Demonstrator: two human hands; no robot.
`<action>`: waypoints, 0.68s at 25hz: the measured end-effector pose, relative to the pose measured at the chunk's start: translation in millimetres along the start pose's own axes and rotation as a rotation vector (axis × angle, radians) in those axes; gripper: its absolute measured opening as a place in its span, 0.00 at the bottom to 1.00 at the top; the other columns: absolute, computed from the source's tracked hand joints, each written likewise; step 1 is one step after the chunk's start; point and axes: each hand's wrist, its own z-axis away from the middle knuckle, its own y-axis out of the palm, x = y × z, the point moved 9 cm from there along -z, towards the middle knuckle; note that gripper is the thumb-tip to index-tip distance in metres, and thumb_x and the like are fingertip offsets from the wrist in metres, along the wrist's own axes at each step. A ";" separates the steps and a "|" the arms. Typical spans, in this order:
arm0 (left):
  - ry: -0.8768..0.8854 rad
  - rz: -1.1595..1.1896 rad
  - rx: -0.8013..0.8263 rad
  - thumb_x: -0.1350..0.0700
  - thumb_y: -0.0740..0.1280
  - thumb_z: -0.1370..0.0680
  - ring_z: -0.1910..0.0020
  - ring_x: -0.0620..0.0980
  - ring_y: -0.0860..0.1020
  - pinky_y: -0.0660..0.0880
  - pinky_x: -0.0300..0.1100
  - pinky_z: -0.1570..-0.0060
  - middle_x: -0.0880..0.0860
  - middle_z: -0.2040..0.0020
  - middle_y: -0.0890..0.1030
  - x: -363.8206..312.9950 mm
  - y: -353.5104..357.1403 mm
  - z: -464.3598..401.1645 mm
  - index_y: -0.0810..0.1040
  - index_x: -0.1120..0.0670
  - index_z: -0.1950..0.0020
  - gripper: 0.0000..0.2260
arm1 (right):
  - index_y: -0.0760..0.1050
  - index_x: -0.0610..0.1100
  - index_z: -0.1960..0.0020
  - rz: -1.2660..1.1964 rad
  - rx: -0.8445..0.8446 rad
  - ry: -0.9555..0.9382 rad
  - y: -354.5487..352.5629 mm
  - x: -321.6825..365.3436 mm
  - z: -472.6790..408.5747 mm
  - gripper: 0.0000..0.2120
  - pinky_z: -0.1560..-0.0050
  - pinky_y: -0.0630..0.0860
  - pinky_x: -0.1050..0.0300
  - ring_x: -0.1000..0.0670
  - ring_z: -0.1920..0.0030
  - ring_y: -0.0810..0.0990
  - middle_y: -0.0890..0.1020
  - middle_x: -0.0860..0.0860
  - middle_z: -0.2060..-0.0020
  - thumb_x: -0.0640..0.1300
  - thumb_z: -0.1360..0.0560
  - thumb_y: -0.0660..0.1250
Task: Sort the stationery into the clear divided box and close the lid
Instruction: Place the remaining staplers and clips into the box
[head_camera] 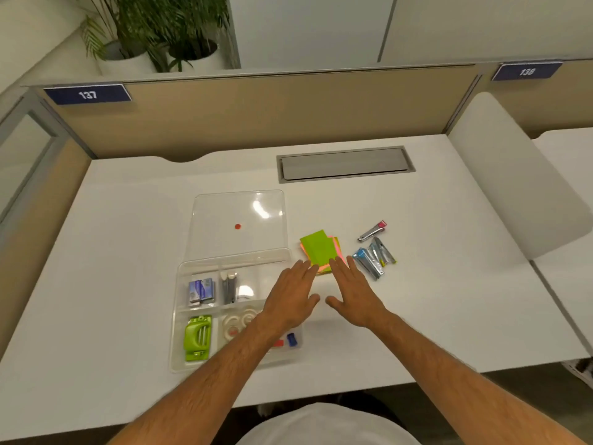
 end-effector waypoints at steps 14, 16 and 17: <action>-0.142 0.120 0.007 0.46 0.62 0.19 0.23 0.50 0.57 0.54 0.46 0.25 0.51 0.21 0.59 -93.1 58.4 -58.9 0.57 0.50 0.21 0.29 | 0.42 0.44 0.21 0.048 0.110 0.048 -18.8 -131.8 38.6 0.40 0.24 0.53 0.45 0.42 0.21 0.40 0.45 0.47 0.20 0.54 0.21 0.62; -0.138 0.116 0.018 0.46 0.62 0.19 0.23 0.50 0.58 0.55 0.45 0.26 0.51 0.22 0.60 -91.7 62.0 -65.6 0.57 0.51 0.21 0.29 | 0.41 0.44 0.21 0.034 0.120 0.078 -19.1 -139.9 34.3 0.40 0.24 0.52 0.46 0.43 0.21 0.40 0.45 0.47 0.20 0.54 0.21 0.62; -0.137 0.115 0.027 0.47 0.62 0.19 0.23 0.50 0.58 0.55 0.45 0.26 0.51 0.22 0.61 -90.2 63.8 -70.1 0.57 0.51 0.21 0.29 | 0.41 0.44 0.21 0.024 0.126 0.092 -18.9 -143.1 32.3 0.40 0.23 0.52 0.46 0.43 0.21 0.41 0.46 0.47 0.20 0.53 0.21 0.62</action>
